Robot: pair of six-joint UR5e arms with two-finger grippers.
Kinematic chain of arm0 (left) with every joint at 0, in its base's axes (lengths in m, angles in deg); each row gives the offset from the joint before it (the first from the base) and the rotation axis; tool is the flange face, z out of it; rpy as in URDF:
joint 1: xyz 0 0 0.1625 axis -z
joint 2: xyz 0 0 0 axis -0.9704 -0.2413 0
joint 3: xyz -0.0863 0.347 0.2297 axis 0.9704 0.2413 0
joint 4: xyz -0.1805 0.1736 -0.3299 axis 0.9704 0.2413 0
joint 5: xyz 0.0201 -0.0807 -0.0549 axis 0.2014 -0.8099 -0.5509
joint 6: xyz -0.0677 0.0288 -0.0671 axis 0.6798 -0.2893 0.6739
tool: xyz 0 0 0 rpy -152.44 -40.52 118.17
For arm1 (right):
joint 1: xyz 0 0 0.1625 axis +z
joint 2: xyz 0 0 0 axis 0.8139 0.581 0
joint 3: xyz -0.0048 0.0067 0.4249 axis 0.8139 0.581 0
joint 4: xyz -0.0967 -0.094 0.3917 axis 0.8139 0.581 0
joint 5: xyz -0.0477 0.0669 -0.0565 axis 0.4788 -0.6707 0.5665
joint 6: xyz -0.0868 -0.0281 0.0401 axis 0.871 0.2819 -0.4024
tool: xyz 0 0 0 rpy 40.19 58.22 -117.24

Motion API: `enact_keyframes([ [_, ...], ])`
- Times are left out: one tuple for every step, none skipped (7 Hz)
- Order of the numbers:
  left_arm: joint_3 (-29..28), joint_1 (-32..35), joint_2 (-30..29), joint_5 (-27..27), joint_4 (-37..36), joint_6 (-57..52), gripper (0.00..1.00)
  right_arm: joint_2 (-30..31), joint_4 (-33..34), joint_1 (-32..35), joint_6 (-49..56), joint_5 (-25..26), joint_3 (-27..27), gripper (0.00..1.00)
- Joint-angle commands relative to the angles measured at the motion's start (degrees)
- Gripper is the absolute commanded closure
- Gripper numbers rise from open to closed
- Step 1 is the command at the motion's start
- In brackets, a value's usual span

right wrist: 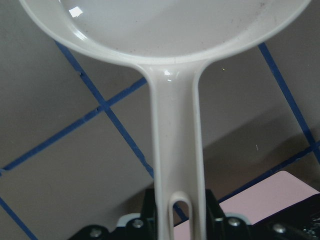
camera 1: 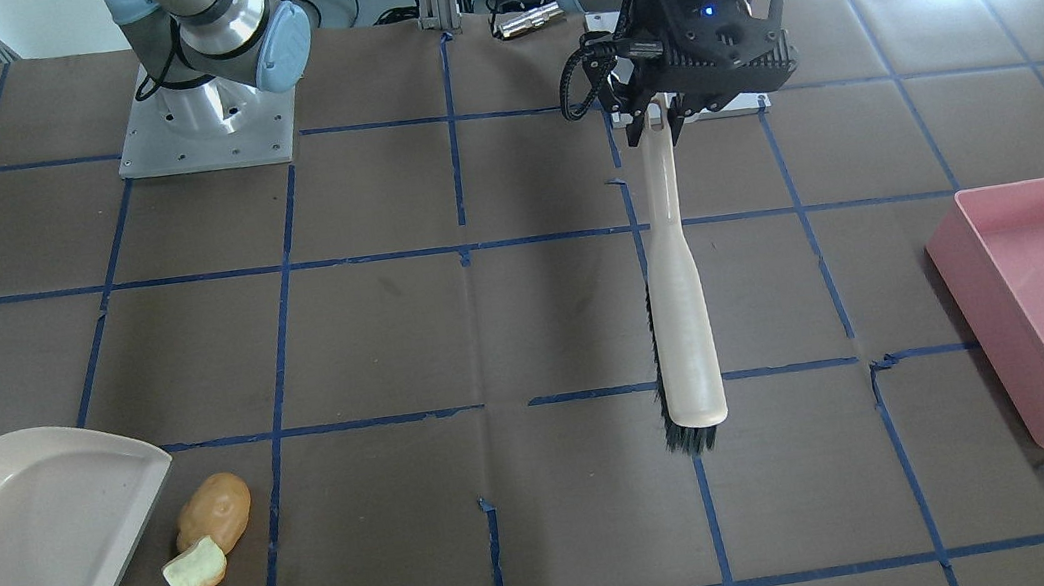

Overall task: Sweep and dump trash in nearest bin
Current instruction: 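Carry the dustpan past the potato and set it down beside it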

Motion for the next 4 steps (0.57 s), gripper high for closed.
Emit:
enact_keyframes([
  [0.1, 0.0, 0.0, 0.0, 0.0, 0.0, 0.99, -1.0, 2.8, -0.1, 13.6, 0.5, 0.0, 1.00],
  [0.1, 0.0, 0.0, 0.0, 0.0, 0.0, 0.99, -2.6, 4.7, -0.1, 14.2, 0.2, 0.0, 1.00],
  [0.1, 0.0, 0.0, 0.1, 0.0, 0.0, 0.99, -5.2, 7.2, -0.1, 14.5, 0.1, 0.5, 1.00],
  [0.1, 0.0, 0.0, 0.0, 0.0, 0.0, 0.99, -6.0, 7.8, -0.1, 14.7, -0.2, 0.7, 1.00],
])
